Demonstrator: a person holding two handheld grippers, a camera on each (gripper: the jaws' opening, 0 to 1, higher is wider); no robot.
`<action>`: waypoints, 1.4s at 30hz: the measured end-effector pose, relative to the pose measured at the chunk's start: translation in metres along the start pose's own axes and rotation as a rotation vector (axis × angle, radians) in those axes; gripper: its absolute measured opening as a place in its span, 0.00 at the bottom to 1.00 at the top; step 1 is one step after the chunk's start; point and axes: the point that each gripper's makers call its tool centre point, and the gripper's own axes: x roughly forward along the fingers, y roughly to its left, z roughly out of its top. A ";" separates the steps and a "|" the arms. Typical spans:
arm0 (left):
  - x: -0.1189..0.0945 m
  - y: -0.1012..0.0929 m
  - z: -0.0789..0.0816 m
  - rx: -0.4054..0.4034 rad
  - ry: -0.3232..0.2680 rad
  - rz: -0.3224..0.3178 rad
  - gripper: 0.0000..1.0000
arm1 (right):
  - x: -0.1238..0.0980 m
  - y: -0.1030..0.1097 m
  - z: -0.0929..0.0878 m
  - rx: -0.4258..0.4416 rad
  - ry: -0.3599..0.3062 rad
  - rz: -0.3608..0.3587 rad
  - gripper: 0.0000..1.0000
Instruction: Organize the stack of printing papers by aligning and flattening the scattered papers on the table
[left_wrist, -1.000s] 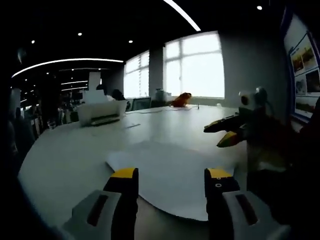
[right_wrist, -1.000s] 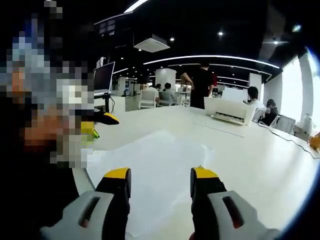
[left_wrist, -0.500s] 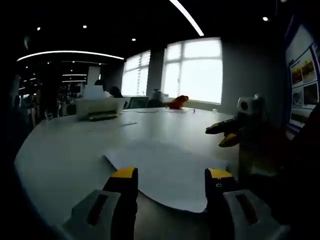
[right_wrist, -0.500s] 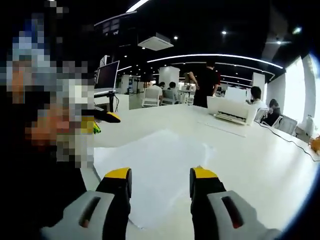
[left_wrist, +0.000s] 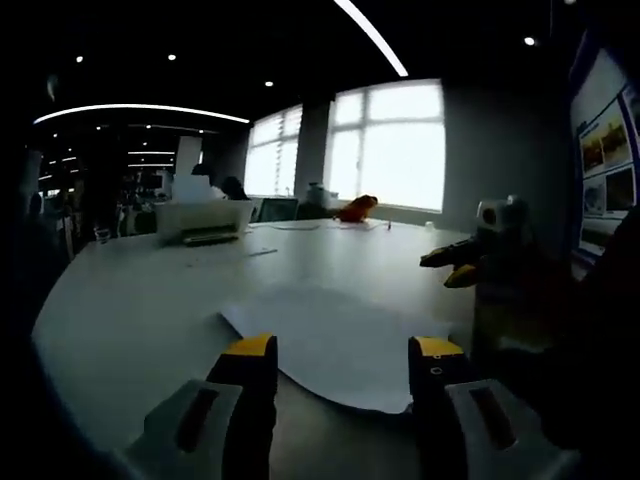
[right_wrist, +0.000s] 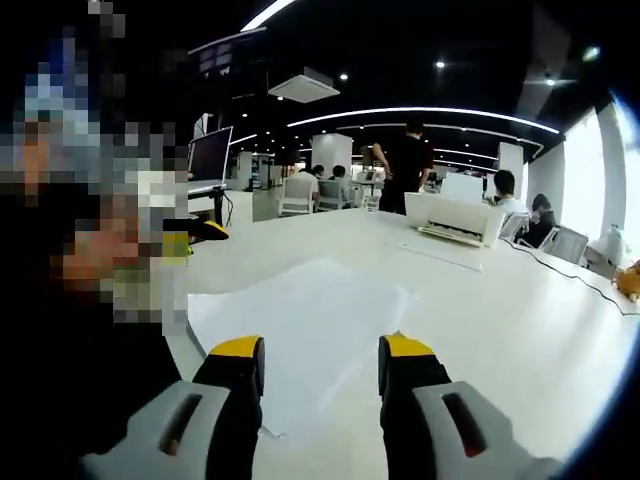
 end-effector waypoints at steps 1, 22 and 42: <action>-0.001 0.000 0.001 0.000 -0.001 0.001 0.56 | -0.001 0.001 0.001 -0.002 -0.002 0.001 0.41; -0.023 -0.008 0.031 0.082 -0.008 0.013 0.56 | -0.036 0.000 0.024 -0.039 -0.020 -0.040 0.39; -0.057 0.023 0.035 0.049 -0.046 0.084 0.55 | -0.060 -0.017 0.023 -0.017 -0.037 -0.058 0.39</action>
